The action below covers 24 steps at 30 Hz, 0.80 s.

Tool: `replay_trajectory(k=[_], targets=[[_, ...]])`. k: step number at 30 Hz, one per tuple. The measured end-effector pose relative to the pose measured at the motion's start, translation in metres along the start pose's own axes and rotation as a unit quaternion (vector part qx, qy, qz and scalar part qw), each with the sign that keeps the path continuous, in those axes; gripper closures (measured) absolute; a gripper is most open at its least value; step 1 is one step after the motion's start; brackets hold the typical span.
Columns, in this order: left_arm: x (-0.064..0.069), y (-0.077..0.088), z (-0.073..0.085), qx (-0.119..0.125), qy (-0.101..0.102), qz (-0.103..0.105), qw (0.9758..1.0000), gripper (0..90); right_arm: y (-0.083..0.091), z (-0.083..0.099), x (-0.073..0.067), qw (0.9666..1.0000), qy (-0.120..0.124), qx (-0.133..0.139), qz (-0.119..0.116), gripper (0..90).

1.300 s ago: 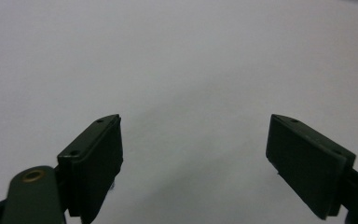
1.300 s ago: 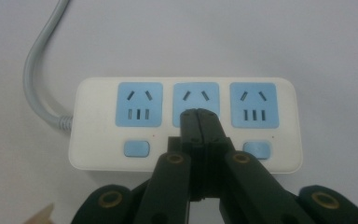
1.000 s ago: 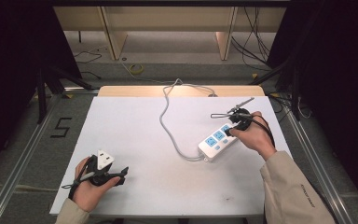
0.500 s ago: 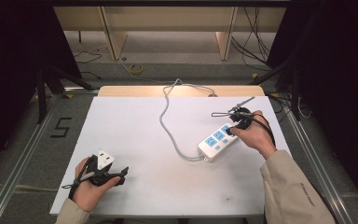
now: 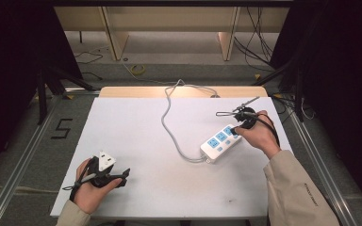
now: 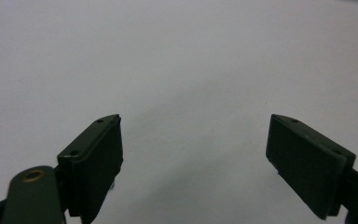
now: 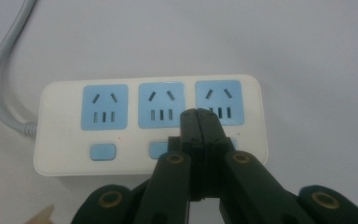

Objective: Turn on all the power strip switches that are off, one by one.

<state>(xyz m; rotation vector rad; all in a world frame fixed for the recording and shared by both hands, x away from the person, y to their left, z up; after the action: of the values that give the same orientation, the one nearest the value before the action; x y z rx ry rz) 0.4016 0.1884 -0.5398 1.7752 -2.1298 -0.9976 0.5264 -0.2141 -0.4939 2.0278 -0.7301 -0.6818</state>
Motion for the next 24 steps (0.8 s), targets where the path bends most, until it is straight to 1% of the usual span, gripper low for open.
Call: replay_trajectory(k=[11,24], targets=[[0.001,0.000,0.000,0.000,-0.001,0.001,1.0000,18.4,0.004,0.000,0.009,0.9999,-0.004,0.001,0.009,90.0],[0.001,0.000,0.000,-0.002,-0.001,0.001,1.0000,18.4,0.004,-0.001,0.018,0.9998,-0.010,-0.002,0.015,90.0]])
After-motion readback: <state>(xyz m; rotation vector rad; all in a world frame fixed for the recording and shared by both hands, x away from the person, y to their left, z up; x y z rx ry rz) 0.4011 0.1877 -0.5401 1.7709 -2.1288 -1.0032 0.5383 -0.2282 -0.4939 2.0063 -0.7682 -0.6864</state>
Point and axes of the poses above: each handheld gripper's, and its own axes: y roughly backward along the jaws, z roughly out of its underside, x roughly to its right, the point moved 10 cm from there along -y, roughly forward along the jaws, and after that the axes turned 13 degrees about -z, right-handed, at the moved point
